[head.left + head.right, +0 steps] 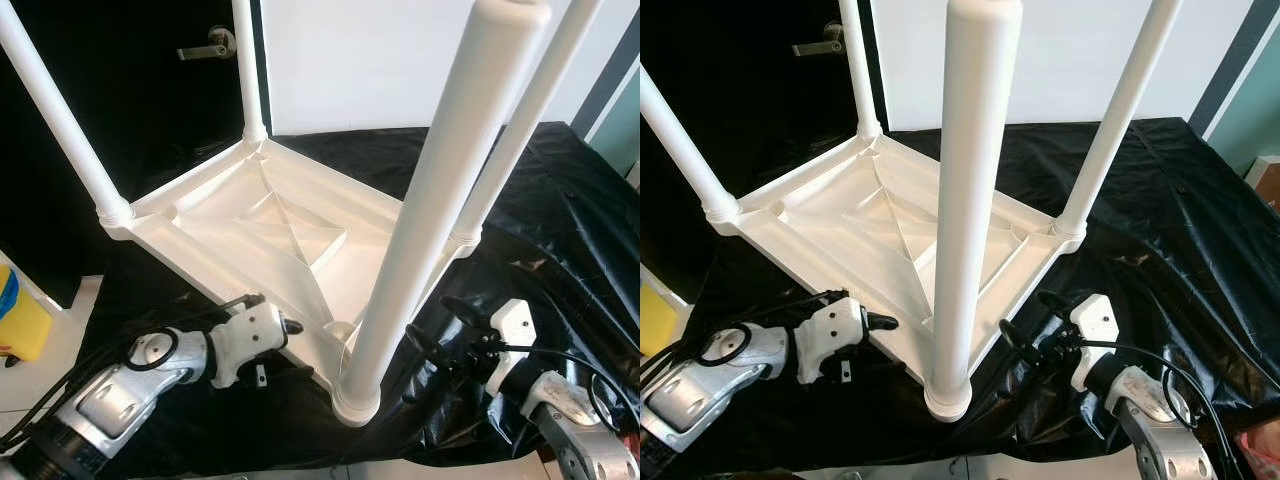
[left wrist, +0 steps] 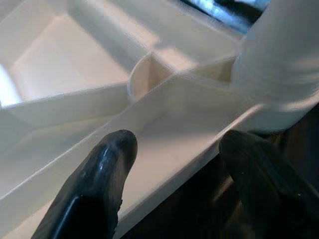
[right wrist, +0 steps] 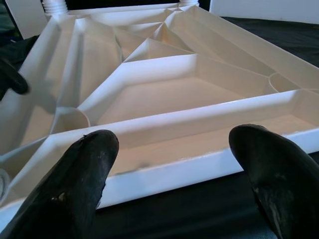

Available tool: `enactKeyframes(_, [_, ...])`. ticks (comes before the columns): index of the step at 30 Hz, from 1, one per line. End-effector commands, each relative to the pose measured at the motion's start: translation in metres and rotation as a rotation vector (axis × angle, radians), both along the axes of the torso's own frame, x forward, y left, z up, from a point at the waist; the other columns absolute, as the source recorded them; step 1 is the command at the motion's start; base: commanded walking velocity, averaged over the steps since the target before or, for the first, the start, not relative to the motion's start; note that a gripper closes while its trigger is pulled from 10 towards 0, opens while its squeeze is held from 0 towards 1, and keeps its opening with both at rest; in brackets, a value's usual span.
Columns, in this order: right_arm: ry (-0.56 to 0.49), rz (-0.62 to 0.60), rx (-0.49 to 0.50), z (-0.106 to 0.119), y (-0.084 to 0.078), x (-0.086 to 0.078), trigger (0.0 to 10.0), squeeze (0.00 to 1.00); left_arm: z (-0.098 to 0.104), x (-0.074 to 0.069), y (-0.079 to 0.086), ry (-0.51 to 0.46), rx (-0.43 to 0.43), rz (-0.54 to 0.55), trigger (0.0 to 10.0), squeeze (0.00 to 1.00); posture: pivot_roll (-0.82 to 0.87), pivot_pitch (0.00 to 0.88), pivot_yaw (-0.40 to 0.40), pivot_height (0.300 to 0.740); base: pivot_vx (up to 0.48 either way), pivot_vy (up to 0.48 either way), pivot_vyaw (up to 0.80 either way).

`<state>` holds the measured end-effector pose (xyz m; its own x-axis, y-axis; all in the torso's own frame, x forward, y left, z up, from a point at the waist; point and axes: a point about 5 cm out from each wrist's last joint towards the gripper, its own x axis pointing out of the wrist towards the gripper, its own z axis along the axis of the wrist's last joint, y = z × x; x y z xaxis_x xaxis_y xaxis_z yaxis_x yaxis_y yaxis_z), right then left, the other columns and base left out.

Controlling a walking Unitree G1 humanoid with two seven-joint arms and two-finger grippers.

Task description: Building children table

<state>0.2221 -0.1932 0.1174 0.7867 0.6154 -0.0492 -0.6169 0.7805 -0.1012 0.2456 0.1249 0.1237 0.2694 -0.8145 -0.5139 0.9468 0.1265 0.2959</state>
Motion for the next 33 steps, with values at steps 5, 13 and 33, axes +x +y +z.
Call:
enactKeyframes(5, [0.019,0.032,0.012,0.001,0.004,-0.004,10.0,0.0,-0.015,0.009,0.01,-0.029,0.142,0.0,10.0,0.0,0.0,0.039,0.005,0.74,0.0,0.0,0.0])
enactKeyframes(13, [0.029,0.023,0.018,0.003,0.002,-0.008,10.0,0.0,-0.025,0.027,0.024,-0.065,0.294,-0.029,10.0,0.0,-0.01,0.039,0.023,0.74,0.0,0.0,0.0])
enactKeyframes(33, [0.034,-0.009,0.016,0.001,0.003,-0.01,10.0,0.0,-0.025,0.063,0.028,0.092,0.441,-0.083,0.0,0.0,-0.03,0.043,0.053,0.74,0.0,0.0,0.0])
